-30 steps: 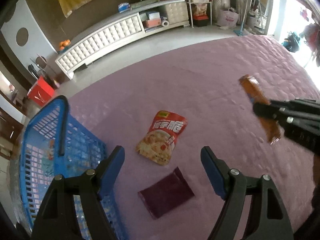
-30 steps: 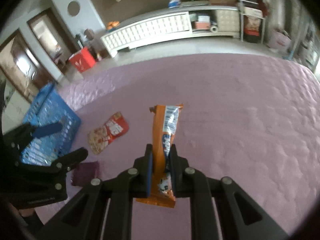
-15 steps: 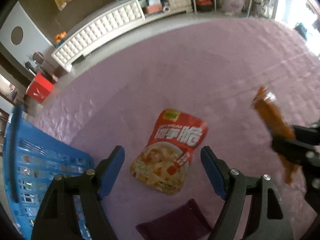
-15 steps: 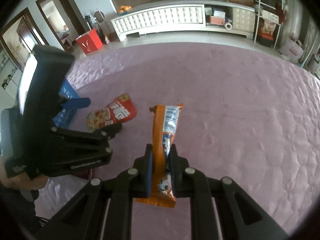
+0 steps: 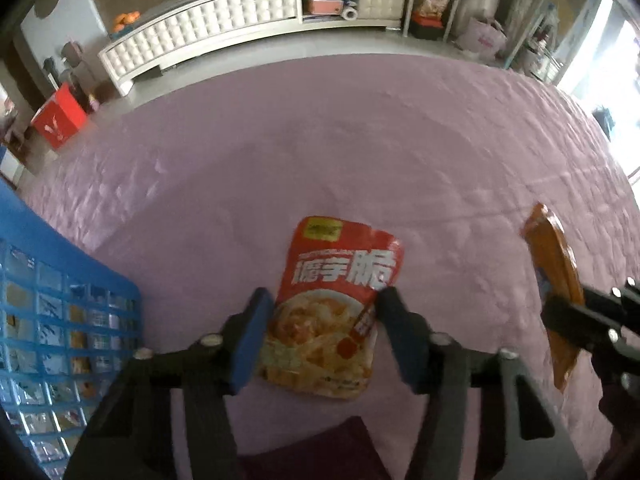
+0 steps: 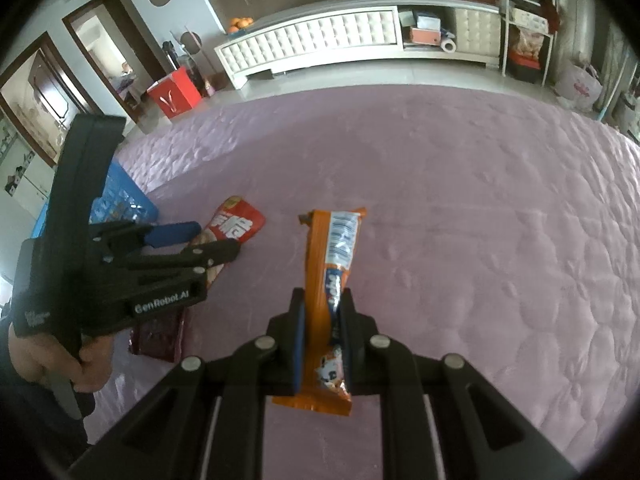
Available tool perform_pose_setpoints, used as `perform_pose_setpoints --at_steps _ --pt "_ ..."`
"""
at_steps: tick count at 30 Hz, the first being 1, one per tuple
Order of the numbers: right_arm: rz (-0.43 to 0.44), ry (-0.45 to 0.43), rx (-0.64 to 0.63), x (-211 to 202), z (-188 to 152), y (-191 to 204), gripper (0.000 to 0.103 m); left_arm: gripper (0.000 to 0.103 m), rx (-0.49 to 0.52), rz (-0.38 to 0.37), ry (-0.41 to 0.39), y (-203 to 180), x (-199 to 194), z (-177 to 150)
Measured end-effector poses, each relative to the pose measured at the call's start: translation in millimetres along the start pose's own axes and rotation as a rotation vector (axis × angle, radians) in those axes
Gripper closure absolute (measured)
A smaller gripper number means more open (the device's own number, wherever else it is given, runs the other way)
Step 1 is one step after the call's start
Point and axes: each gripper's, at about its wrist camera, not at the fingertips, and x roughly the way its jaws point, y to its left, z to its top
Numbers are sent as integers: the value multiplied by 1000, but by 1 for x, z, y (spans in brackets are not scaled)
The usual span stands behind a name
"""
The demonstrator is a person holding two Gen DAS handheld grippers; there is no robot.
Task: Organize snacks
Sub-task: 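Grasp the red snack pouch with the left tool and lift it, then carry the red pouch and orange bar over the basket with both tools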
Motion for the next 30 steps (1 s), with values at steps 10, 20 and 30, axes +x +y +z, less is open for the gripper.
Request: perform_pose_setpoints --at_steps 10,20,30 --pt "-12 -22 -15 -16 0 -6 84 74 49 -24 -22 -29 -13 -15" --pt "7 -107 22 -81 -7 19 84 74 108 -76 -181 -43 -108 -24" --pt "-39 -194 -69 -158 0 94 84 74 70 -111 -362 3 -223 -49"
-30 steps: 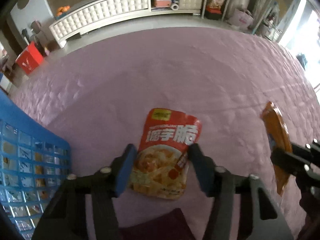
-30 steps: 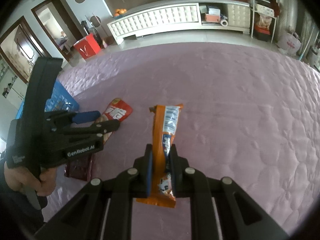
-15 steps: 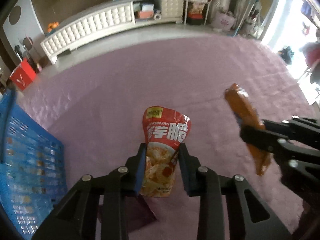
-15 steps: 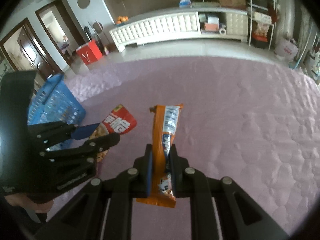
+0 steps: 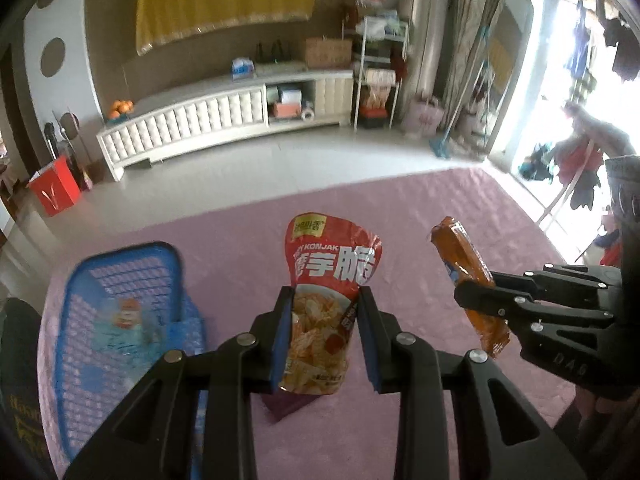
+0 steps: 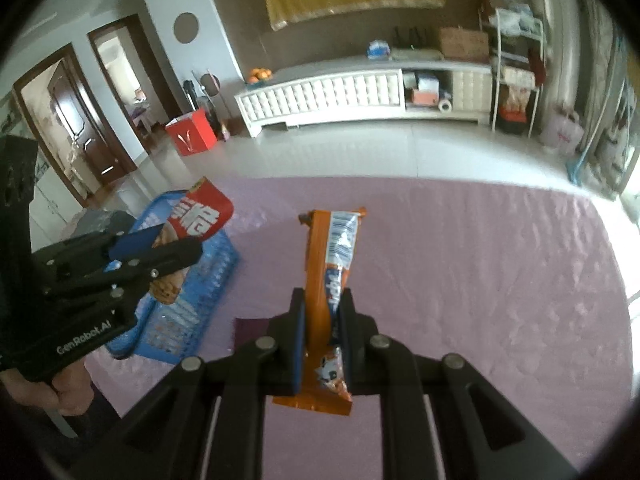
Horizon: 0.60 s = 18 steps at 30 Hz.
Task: Organize snacks
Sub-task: 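Carry the red pouch and orange bar over the basket with both tools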
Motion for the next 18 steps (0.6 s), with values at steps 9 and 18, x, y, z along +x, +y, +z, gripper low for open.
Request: perform_pose_setpoints --at_steps 9,18 --pt "63 -25 -95 -8 9 82 84 74 21 34 -95 51 -91 -17" --pt "134 37 -136 43 15 147 84 74 -100 107 -120 140 -131 -46"
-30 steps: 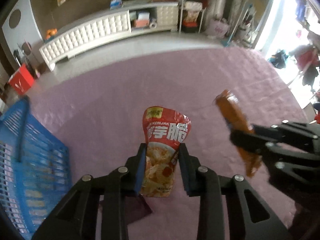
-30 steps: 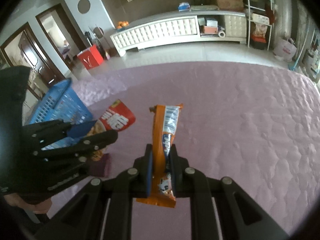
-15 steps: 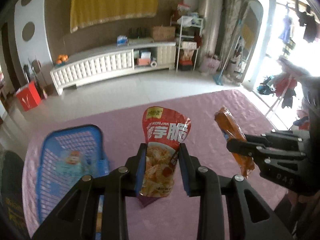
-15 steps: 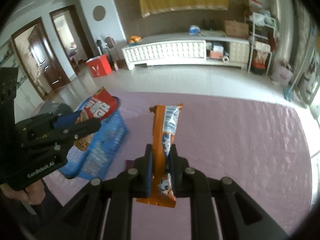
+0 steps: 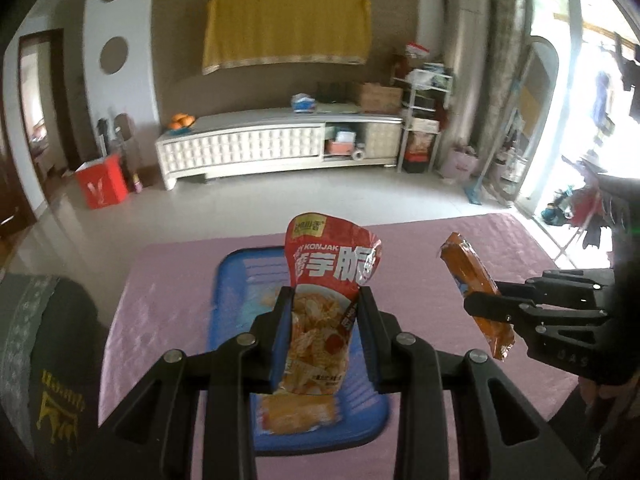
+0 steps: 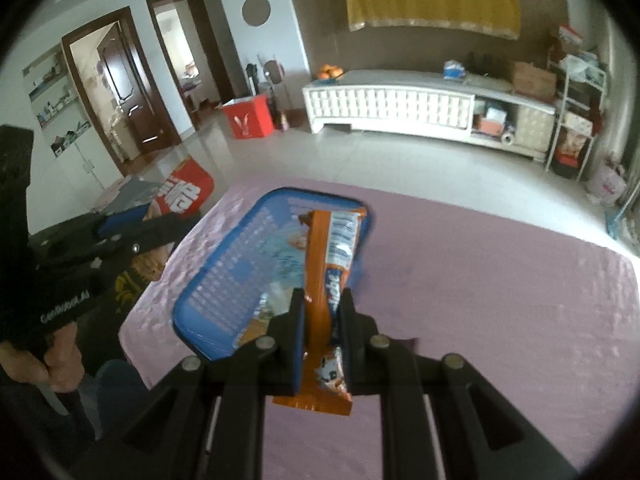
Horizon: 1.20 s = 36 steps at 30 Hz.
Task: Organize snacks
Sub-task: 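Carry the red pouch and orange bar over the basket with both tools, then open the right tool to drop the orange bar into the basket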
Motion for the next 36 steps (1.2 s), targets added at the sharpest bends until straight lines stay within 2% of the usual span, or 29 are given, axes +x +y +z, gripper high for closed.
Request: perform_pose_setpoints --at_steps 3,9,12,19,23,25,27,28,29,30,36 --pt "10 41 -7 25 4 16 84 74 -2 31 -3 21 -4 -10" --pt "4 123 42 69 9 30 84 74 -33 32 15 51 3 -31" --pt "-31 165 29 86 7 36 84 74 -62 29 34 65 10 -41" --pt "-76 229 50 108 -5 42 84 74 -62 7 69 73 34 -57" --pt "-121 231 38 107 -8 42 84 74 -56 -2 92 70 44 -61" --pt "-149 216 33 104 -12 43 76 74 -51 -7 97 67 46 -62" --pt "-144 197 29 100 -12 41 47 74 -47 -9 102 65 47 -63" --pt "-119 192 35 97 -13 40 40 74 -47 -8 104 66 47 -63" --pt "-133 194 37 95 -13 40 20 74 -47 -6 107 64 48 -63" --pt "-152 182 33 91 -13 41 10 74 -47 -3 110 64 48 -62" --pt "-150 144 43 77 -11 34 6 74 -27 10 121 58 46 -60"
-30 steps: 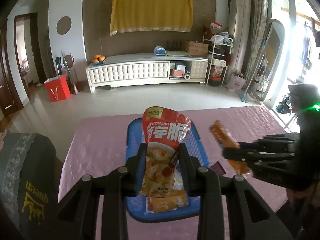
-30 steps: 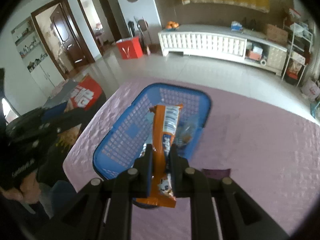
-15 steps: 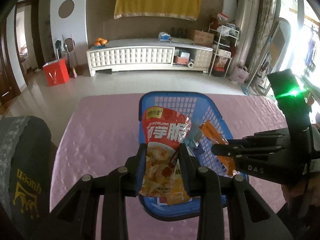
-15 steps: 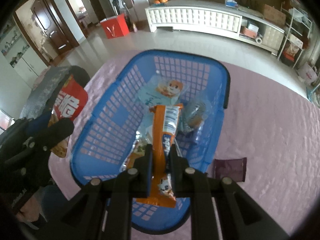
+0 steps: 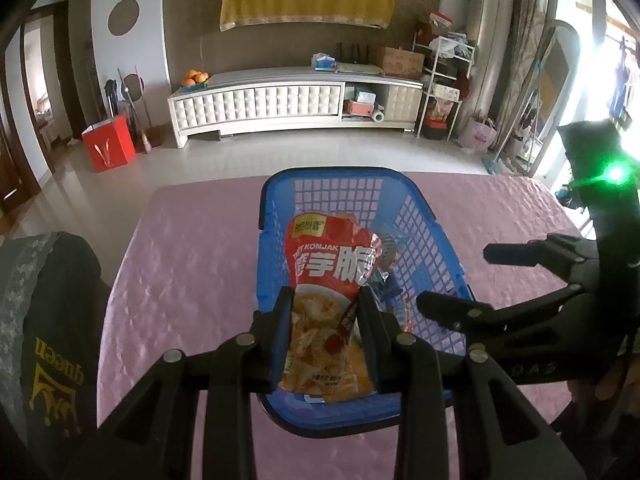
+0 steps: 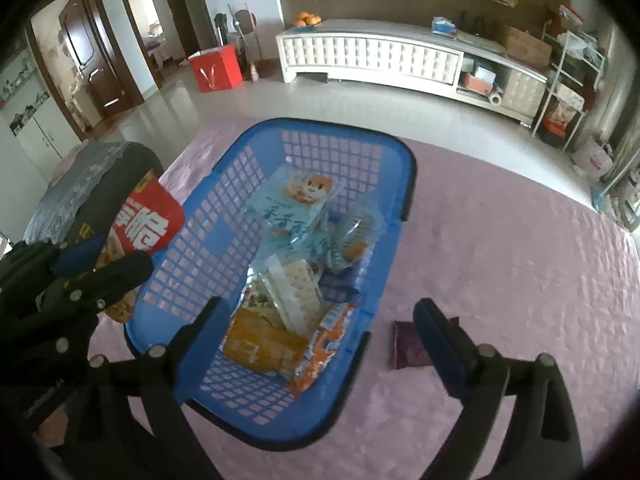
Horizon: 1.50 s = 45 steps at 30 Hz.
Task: Organize snacks
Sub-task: 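Open the right tool to drop the orange bar into the basket, then lower the red pouch into the basket and open the left tool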
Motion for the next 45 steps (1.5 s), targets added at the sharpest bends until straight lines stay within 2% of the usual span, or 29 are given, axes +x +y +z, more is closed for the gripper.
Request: perform_pose_setpoints --at_steps 11,24,34,38,40,43,45 --pt "-8 -14 44 -2 -3 -35 5 74 11 -1 38 -22 10 7" --pt "10 10 105 20 -5 -76 5 74 13 -61 137 -45 63 11" --pt "51 14 112 24 -8 -88 5 73 13 -85 183 -53 90 16" --pt "52 15 114 23 -11 -93 5 61 33 -107 169 -57 93 17" --pt "57 19 117 23 -13 -94 5 57 56 -93 174 -61 94 16" --pt "50 17 113 18 -16 -96 5 44 54 -81 173 -62 95 14" --pt "46 14 106 14 -16 -94 5 41 46 -87 170 -61 92 13"
